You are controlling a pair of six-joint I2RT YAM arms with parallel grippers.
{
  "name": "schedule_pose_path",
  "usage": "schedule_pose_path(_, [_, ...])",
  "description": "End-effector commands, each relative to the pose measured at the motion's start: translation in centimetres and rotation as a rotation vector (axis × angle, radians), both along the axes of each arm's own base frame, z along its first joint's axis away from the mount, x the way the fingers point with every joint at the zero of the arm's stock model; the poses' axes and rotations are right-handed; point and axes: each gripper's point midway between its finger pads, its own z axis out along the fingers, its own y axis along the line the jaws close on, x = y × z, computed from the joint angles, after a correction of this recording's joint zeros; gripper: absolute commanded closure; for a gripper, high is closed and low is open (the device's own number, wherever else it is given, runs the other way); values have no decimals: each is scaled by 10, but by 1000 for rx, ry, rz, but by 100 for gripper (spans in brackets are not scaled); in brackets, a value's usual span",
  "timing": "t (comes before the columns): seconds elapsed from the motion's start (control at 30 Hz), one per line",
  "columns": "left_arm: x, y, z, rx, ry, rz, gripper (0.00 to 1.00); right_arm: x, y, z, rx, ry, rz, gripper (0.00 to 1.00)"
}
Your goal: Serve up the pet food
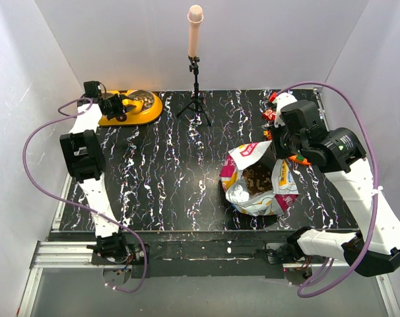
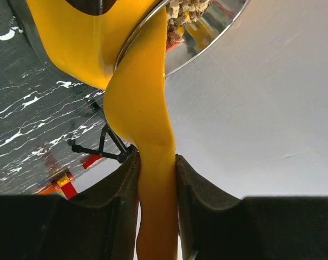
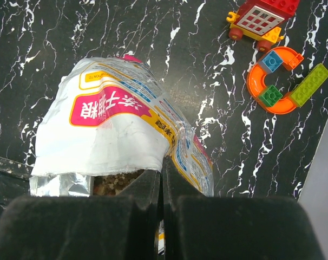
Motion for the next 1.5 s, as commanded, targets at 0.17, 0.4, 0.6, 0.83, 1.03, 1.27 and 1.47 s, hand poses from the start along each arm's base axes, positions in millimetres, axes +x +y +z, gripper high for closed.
schedule_pose_path(0.17, [11, -18, 13, -85, 171, 85, 100, 32, -4, 96, 162, -381, -77, 99])
schedule_pose_path(0.4, [20, -16, 36, -80, 180, 181, 100, 32, -4, 93, 163, -380, -74, 99])
schedule_pose_path(0.6, [27, -14, 60, -89, 142, 224, 100, 33, -1, 93, 169, -376, -71, 99])
schedule_pose_path(0.83, [29, -20, 68, -109, 142, 245, 100, 33, -1, 91, 169, -371, -69, 99])
schedule_pose_path(1.03, [32, -22, 79, -120, 123, 255, 100, 32, -2, 91, 168, -373, -72, 99])
schedule_pose_path(1.27, [28, -24, 66, -131, 162, 259, 100, 33, 0, 93, 175, -376, -65, 99])
schedule_pose_path(1.47, [31, -32, 78, -117, 126, 250, 100, 31, -2, 94, 173, -379, -71, 99])
